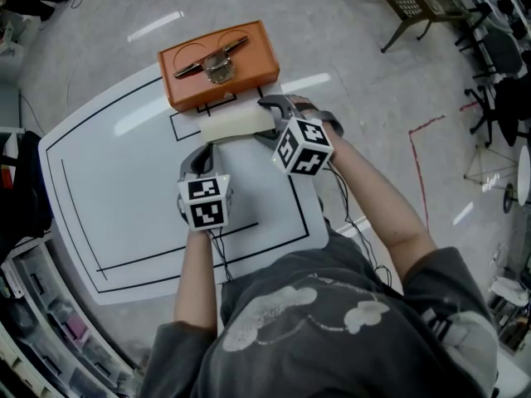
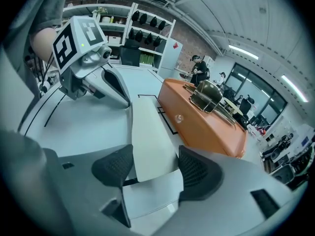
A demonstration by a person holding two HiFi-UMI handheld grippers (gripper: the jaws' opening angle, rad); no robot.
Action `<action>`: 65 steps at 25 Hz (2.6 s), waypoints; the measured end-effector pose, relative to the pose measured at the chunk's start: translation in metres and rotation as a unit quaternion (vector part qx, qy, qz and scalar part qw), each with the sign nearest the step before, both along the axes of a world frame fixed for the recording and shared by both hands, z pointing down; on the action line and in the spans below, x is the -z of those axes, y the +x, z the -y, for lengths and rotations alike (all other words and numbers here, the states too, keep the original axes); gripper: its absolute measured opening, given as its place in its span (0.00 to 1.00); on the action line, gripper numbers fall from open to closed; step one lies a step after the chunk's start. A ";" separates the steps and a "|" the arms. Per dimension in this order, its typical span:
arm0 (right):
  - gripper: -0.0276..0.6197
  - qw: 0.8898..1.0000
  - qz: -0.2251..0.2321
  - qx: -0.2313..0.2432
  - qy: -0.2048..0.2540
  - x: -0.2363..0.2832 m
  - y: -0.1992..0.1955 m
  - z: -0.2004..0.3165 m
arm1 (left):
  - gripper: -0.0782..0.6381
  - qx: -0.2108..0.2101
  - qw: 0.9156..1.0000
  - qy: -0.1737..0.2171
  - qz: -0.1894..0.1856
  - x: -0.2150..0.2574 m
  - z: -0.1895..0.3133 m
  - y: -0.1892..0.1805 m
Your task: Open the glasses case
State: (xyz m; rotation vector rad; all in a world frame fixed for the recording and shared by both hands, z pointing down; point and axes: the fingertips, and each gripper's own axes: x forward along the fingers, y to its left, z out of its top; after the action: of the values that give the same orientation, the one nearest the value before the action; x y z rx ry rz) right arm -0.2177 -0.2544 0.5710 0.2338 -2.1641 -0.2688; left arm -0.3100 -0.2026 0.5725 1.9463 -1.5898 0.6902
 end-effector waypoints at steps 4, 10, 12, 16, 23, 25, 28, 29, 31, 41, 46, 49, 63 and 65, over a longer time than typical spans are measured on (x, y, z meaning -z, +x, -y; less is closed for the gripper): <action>0.48 1.000 -0.009 0.008 -0.019 0.001 0.000 0.000 | 0.11 0.001 1.000 -0.001 0.002 0.000 0.000 0.000; 0.47 0.999 -0.004 0.006 -0.045 0.007 0.000 0.001 | 0.11 0.001 1.000 -0.002 0.002 0.000 -0.001 0.000; 0.45 0.999 0.002 0.002 -0.040 0.011 -0.001 0.001 | 0.11 0.001 1.000 -0.002 0.003 0.000 -0.001 0.000; 0.39 0.999 0.018 -0.006 -0.027 0.020 -0.003 0.003 | 0.11 0.000 1.000 -0.003 0.004 -0.001 -0.001 0.000; 0.14 0.998 0.050 -0.018 0.045 0.041 -0.010 0.022 | 0.11 0.001 1.000 -0.003 0.003 -0.001 -0.001 0.000; 0.14 0.997 0.055 -0.027 0.045 0.042 -0.011 0.028 | 0.11 0.001 1.000 -0.003 0.003 0.000 0.000 -0.001; 0.14 0.996 0.059 -0.042 0.047 0.043 -0.014 0.038 | 0.11 0.001 1.000 -0.003 0.004 -0.001 0.000 -0.001; 0.14 0.996 0.061 -0.048 0.047 0.042 -0.014 0.041 | 0.11 0.001 1.000 -0.003 0.005 -0.001 -0.001 -0.001; 0.15 0.995 0.060 -0.061 0.043 0.041 -0.016 0.045 | 0.11 0.000 1.000 -0.002 0.003 -0.002 -0.001 -0.001; 0.21 0.993 0.068 -0.096 0.031 0.053 -0.010 0.038 | 0.11 0.004 1.000 0.004 -0.021 0.002 -0.002 -0.003; 0.21 0.990 0.085 -0.107 0.042 0.071 0.000 0.027 | 0.11 0.027 0.999 0.011 -0.022 0.006 -0.004 -0.013; 0.19 0.988 0.102 -0.111 0.045 0.083 0.006 0.022 | 0.11 0.053 0.998 0.032 -0.019 0.024 -0.006 -0.025; 0.05 0.979 0.190 -0.058 0.051 0.135 0.023 -0.002 | 0.11 0.173 0.979 0.109 -0.012 0.108 -0.054 -0.016; 0.04 0.977 0.203 -0.046 0.042 0.144 0.025 -0.010 | 0.11 0.189 0.975 0.119 -0.005 0.117 -0.066 -0.008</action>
State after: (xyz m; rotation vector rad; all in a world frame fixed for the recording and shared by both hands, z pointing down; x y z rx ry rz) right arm -0.1924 -0.2441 0.4273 0.4715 -2.5384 -0.2787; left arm -0.3177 -0.1369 0.4551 1.7222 -2.0396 0.3450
